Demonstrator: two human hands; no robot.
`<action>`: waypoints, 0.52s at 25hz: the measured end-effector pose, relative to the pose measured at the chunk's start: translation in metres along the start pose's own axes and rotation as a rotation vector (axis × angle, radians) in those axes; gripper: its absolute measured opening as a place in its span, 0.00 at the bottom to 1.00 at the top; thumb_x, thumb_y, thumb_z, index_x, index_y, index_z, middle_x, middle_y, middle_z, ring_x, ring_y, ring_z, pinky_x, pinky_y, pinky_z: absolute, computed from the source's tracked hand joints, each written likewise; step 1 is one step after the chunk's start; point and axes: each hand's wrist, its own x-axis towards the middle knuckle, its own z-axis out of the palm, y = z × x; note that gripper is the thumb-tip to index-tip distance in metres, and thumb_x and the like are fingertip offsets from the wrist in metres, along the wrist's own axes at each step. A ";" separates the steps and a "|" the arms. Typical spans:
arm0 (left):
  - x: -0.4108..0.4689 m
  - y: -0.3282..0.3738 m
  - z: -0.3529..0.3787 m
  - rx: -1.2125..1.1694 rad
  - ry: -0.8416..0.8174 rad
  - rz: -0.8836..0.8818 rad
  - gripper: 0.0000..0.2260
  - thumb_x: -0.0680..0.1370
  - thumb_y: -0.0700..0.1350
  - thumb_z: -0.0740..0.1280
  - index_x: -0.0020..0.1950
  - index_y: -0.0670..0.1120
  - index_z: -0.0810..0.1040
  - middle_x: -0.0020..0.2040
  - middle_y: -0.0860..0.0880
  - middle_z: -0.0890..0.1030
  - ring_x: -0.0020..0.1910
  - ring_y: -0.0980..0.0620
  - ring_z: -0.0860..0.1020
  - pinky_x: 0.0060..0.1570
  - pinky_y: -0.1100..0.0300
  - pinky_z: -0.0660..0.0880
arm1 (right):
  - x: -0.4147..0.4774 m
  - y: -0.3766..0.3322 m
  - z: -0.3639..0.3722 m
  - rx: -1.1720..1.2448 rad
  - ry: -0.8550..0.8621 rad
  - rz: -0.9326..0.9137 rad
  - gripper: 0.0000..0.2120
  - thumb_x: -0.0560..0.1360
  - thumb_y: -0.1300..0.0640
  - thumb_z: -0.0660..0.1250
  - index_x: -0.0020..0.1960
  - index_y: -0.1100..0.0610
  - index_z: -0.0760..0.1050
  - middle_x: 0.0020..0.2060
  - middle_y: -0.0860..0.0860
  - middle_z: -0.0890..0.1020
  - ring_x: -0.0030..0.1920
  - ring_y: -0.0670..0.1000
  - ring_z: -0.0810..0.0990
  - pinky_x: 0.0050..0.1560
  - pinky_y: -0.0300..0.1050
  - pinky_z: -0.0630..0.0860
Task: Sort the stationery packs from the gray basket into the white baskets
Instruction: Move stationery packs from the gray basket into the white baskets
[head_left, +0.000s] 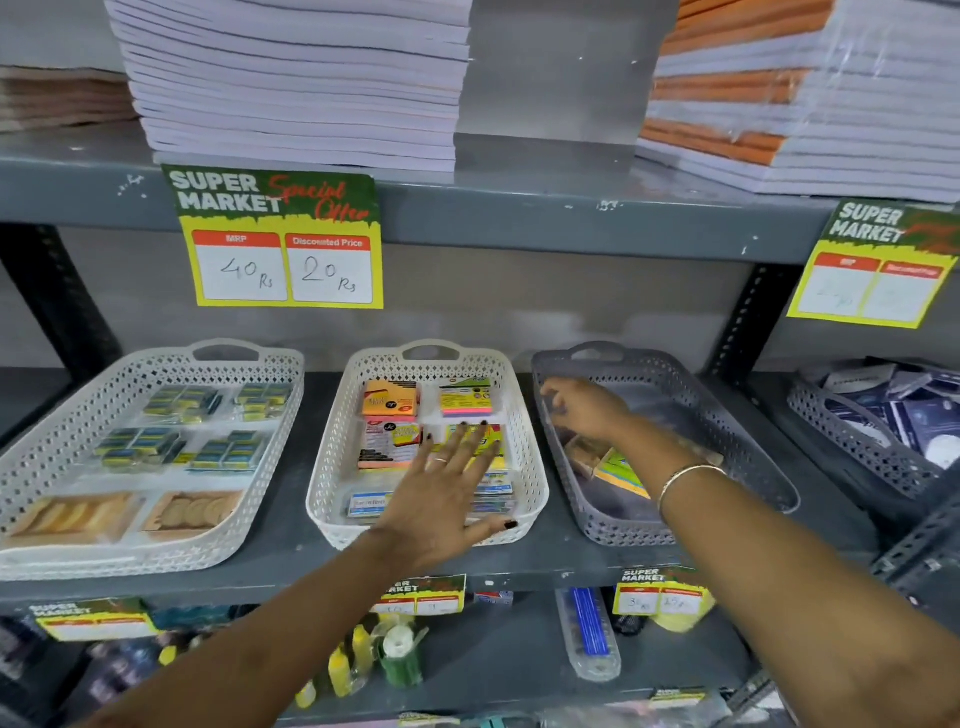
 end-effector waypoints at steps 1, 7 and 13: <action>0.012 0.012 0.001 0.003 -0.012 0.042 0.43 0.66 0.74 0.30 0.74 0.50 0.40 0.75 0.48 0.39 0.73 0.49 0.38 0.69 0.47 0.38 | 0.001 0.014 0.001 -0.046 0.007 0.016 0.19 0.75 0.60 0.66 0.65 0.57 0.72 0.62 0.56 0.78 0.61 0.56 0.77 0.58 0.46 0.74; 0.067 0.055 0.012 -0.031 -0.103 0.227 0.37 0.74 0.66 0.54 0.75 0.46 0.48 0.77 0.45 0.46 0.74 0.48 0.42 0.71 0.46 0.43 | 0.009 0.061 0.032 -0.291 -0.116 -0.017 0.22 0.79 0.59 0.58 0.73 0.50 0.65 0.72 0.55 0.67 0.72 0.57 0.65 0.68 0.52 0.69; 0.079 0.063 0.034 -0.040 -0.156 0.266 0.34 0.76 0.64 0.55 0.75 0.48 0.50 0.77 0.44 0.50 0.74 0.46 0.45 0.71 0.44 0.48 | 0.013 0.077 0.045 -0.405 -0.191 -0.066 0.24 0.78 0.60 0.58 0.74 0.51 0.63 0.70 0.56 0.66 0.70 0.58 0.64 0.66 0.54 0.69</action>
